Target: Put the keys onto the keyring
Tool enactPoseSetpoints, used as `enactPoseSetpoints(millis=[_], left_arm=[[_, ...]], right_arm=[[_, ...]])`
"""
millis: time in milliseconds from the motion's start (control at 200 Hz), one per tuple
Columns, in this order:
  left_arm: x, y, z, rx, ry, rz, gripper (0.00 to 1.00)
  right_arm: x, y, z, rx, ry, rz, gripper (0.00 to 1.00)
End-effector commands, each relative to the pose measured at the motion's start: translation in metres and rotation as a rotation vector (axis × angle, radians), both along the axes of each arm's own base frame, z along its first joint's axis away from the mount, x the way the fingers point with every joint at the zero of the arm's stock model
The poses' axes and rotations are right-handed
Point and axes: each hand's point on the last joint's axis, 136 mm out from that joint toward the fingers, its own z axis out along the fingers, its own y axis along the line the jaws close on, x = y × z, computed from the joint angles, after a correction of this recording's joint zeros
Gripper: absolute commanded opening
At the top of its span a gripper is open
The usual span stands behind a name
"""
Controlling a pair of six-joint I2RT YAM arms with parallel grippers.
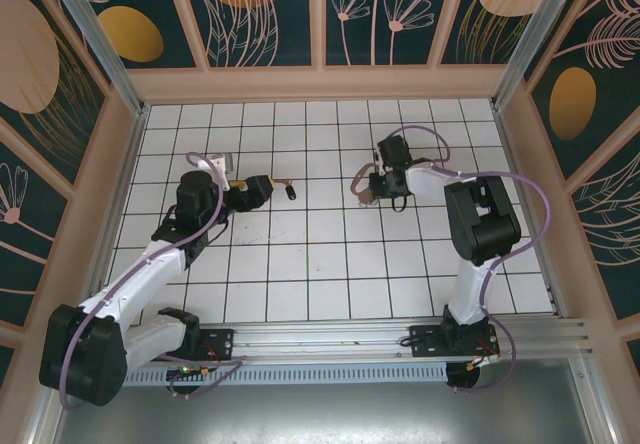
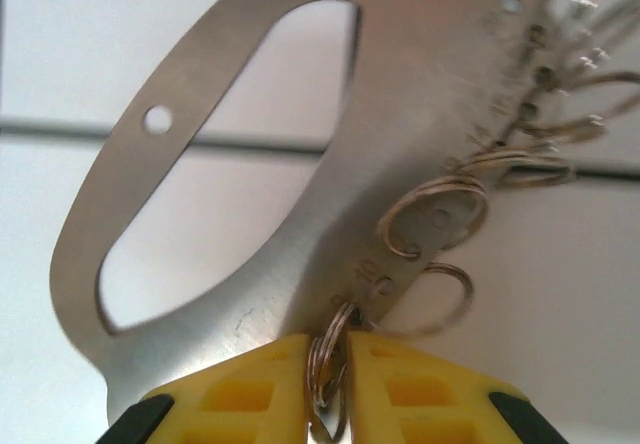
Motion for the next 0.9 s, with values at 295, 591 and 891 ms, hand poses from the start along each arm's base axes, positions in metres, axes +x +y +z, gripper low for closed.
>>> enactPoseSetpoints(millis=[295, 591, 891], left_arm=[[-0.017, 0.001, -0.006, 0.033, 0.035, -0.01, 0.95], [-0.039, -0.006, -0.012, 0.038, 0.062, -0.052, 0.93], [-0.042, -0.004, -0.018, 0.044, 0.073, -0.049, 0.91]], right_arm=[[-0.047, 0.027, 0.068, -0.007, -0.078, 0.105, 0.47], [-0.079, 0.068, 0.048, -0.081, 0.003, 0.31, 0.44], [-0.07, 0.061, 0.035, -0.215, 0.022, 0.319, 0.3]])
